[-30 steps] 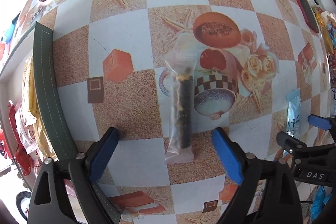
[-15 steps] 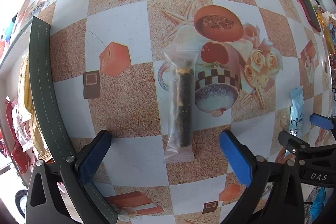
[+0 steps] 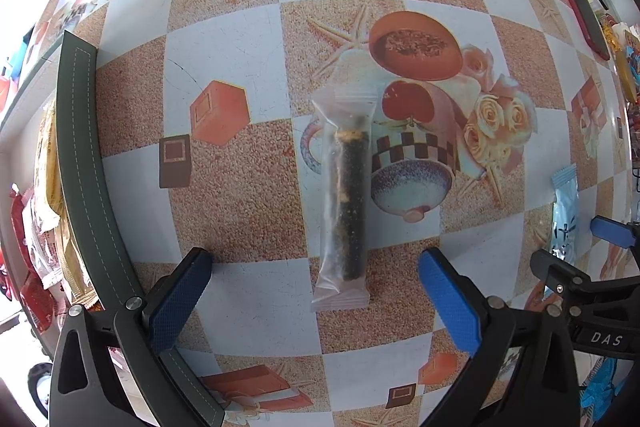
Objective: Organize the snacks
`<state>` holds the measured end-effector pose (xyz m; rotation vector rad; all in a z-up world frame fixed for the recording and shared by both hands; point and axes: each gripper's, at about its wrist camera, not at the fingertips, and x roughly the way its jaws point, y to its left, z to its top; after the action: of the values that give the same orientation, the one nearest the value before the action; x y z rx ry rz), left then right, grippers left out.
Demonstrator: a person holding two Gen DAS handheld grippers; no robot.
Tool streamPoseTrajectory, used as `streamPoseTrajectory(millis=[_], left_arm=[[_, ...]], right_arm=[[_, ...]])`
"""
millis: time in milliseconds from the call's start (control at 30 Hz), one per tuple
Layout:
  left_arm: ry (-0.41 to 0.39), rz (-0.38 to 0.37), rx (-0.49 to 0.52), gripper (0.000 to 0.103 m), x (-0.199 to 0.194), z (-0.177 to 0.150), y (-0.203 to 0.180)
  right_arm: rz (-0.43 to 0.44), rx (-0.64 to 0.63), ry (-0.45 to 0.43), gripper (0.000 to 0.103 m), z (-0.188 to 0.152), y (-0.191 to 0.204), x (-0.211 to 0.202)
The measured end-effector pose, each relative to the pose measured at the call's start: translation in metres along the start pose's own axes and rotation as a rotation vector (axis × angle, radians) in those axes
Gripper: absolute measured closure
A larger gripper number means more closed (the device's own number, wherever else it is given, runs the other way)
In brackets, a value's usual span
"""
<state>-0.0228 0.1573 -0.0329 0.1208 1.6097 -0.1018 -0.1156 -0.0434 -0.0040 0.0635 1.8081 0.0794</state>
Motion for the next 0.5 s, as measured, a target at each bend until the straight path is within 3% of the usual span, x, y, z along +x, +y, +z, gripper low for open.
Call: streamPoseTrajectory(millis=[500], left_arm=[[-0.002,0.001,-0.002,0.000,0.0000,0.0002,-0.0001]], right_arm=[[0.000,0.003,-0.004,0.000,0.0003,0.0002,-0.0003]])
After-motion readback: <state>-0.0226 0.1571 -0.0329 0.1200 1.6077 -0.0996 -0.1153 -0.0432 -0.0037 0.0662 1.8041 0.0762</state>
